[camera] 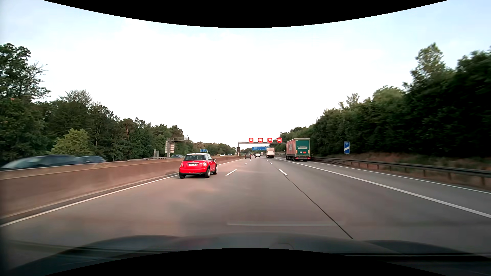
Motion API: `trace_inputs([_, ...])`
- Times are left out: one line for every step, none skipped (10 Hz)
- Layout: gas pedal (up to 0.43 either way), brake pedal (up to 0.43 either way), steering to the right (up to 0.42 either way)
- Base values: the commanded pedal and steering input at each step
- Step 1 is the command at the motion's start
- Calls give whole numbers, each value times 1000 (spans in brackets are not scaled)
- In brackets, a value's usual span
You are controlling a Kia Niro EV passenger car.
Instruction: Follow the waypoints while adhering to traffic rules and regulations
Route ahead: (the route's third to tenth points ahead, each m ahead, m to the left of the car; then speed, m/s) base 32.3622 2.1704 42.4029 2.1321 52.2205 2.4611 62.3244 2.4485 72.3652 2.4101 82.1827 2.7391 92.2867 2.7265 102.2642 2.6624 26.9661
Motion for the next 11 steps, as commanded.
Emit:
trace_inputs([189, 0, -3])
trace_inputs([189, 0, -4])
trace_inputs([189, 0, -4])
trace_inputs([189, 0, -4])
trace_inputs([189, 0, -4])
trace_inputs([189, 0, -4])
trace_inputs([189, 0, -3])
trace_inputs([189, 0, -4])
trace_inputs([189, 0, -3])
trace_inputs([189, 0, -3])
trace_inputs([189, 0, -3])
